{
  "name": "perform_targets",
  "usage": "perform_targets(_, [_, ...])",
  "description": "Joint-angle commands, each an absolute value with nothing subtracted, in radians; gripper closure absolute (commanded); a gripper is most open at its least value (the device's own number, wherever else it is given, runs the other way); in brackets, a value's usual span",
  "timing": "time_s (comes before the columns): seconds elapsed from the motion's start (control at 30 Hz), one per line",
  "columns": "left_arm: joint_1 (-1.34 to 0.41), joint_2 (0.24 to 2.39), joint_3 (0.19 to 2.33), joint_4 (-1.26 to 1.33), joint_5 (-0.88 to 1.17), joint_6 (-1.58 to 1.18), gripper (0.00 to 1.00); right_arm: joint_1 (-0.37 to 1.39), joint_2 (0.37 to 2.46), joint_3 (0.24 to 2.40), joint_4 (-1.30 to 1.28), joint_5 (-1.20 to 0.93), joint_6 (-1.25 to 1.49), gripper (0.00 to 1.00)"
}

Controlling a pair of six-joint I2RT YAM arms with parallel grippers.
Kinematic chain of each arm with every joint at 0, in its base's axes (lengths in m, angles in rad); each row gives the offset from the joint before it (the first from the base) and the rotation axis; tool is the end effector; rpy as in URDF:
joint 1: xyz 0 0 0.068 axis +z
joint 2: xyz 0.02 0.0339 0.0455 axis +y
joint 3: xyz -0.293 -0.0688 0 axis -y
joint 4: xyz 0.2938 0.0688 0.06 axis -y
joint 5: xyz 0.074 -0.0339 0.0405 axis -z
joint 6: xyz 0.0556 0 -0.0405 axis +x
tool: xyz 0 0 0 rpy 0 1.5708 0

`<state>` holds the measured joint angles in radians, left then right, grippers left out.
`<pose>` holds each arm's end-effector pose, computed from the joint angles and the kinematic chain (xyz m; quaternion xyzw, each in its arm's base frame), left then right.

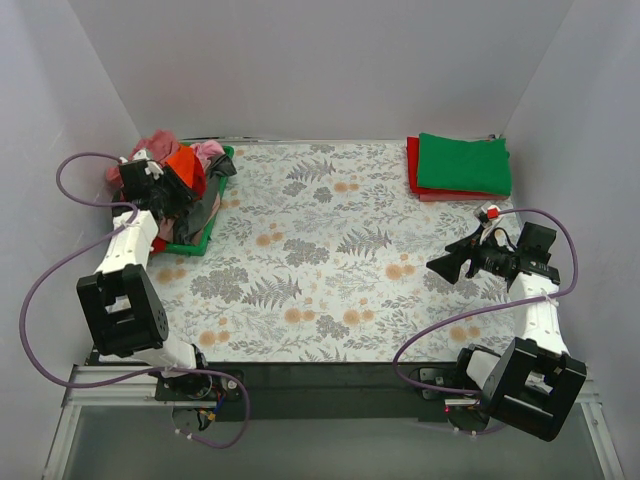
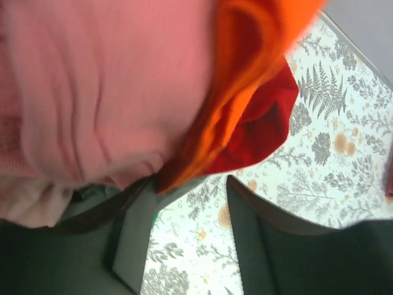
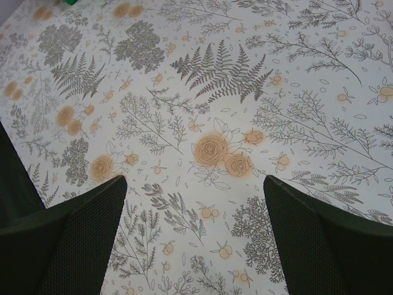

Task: Fold and stack the t-shirts
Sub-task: Grab the tshirt from the pile

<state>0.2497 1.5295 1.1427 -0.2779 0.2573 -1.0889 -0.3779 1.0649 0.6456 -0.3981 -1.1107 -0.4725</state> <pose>0.3942 0.0859 0.2722 -0.5092 0.7342 -0.2822 0.3494 0.2399 -0.0416 0.2330 -0.2311 0.7801 0.3177 0.4870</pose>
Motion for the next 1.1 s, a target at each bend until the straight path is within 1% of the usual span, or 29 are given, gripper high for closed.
perform_targets(0.0, [0.249,1.496,1.163,-0.327,0.298,-1.054,0.5,-0.383,1.052,0.684,-0.411,-1.146,-0.483,0.02])
perform_targets(0.03, [0.25,1.488,1.178,-0.328,0.288,-1.055,0.45,-0.383,1.051,0.684,-0.411,-1.146,-0.483,0.02])
perform_targets(0.1, [0.249,1.467,1.233,-0.333,0.261,-1.057,0.42,-0.383,1.049,0.684,-0.41,-1.146,-0.483,0.02])
perform_targets(0.27, [0.249,1.448,1.35,-0.319,0.203,-1.104,0.42,-0.385,1.048,0.684,-0.411,-1.147,-0.485,0.02])
perform_targets(0.43, [0.25,1.509,1.442,-0.327,0.097,-1.127,0.42,-0.387,1.048,0.683,-0.411,-1.149,-0.486,0.02])
perform_targets(0.5, [0.249,1.529,1.457,-0.333,0.013,-1.159,0.35,-0.387,1.048,0.683,-0.411,-1.15,-0.485,0.02])
perform_targets(0.57, [0.249,1.571,1.486,-0.345,-0.084,-1.18,0.32,-0.387,1.049,0.681,-0.413,-1.15,-0.486,0.02])
perform_targets(0.67, [0.252,1.64,1.557,-0.409,-0.17,-1.216,0.32,-0.387,1.054,0.681,-0.411,-1.152,-0.485,0.02])
perform_targets(0.8, [0.25,1.689,1.597,-0.454,-0.204,-1.235,0.32,-0.388,1.06,0.683,-0.411,-1.152,-0.485,0.02])
perform_targets(1.0, [0.249,1.7,1.579,-0.505,-0.239,-1.262,0.4,-0.39,1.06,0.683,-0.411,-1.152,-0.485,0.02])
perform_targets(1.07, [0.25,1.684,1.562,-0.508,-0.233,-1.266,0.4,-0.39,1.063,0.683,-0.413,-1.154,-0.485,0.02])
